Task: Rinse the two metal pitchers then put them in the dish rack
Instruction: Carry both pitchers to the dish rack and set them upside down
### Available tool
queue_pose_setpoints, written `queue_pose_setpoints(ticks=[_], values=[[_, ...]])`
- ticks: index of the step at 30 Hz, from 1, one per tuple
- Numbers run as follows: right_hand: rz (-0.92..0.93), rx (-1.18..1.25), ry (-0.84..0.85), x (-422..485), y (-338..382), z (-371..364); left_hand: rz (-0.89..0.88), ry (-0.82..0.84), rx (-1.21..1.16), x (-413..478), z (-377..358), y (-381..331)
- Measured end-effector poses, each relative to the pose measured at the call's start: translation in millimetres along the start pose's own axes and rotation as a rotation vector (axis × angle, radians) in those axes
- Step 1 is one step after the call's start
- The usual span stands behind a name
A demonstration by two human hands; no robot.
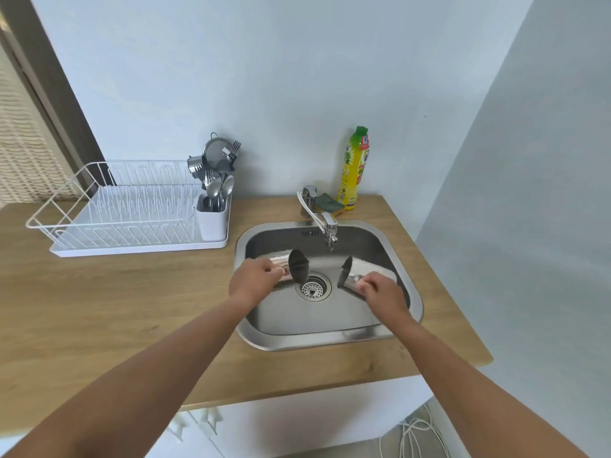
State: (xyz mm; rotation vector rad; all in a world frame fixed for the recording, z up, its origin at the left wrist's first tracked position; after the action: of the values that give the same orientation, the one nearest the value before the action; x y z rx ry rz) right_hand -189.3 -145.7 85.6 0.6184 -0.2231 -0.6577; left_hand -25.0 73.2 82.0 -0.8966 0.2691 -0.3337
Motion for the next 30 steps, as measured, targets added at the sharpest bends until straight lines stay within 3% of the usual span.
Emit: queue_pose_setpoints(ticks=[2,4,10,20,30], values=[[-0.149,0.264,-0.021,-0.7,-5.5,9.2,0.143,0.055,-0.351,-4.1,1.6,5.5],[-0.278,0.522,-0.009,-6.3,-11.0,13.7,0.213,0.108,-0.547,-15.4,1.1,7.6],[-0.366,0.799,0.048,-29.2,-12.8,17.1,0.157,0.191,-0.67,-43.1,7.2,12.2],[-0.114,1.001,0.305,-59.1,77.1,21.0,0.021,0.125,-0.747,-70.9,75.9,18.5],[0.159,0.945,0.212,-34.5,202.4,-11.3,-0.186,-0.052,-0.612,-50.3,208.0,51.2]])
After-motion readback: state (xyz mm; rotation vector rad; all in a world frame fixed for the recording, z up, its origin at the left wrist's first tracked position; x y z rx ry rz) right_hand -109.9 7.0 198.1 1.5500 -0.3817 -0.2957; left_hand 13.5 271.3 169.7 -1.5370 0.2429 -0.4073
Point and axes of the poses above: each hand's wrist, its own x-axis towards the middle knuckle, its own z-axis out of the back of the hand, y = z × x, the point moved 3 cm from there along x, towards the middle knuckle, and after that the axes turned 6 degrees about -x, right-handed, at the moved point
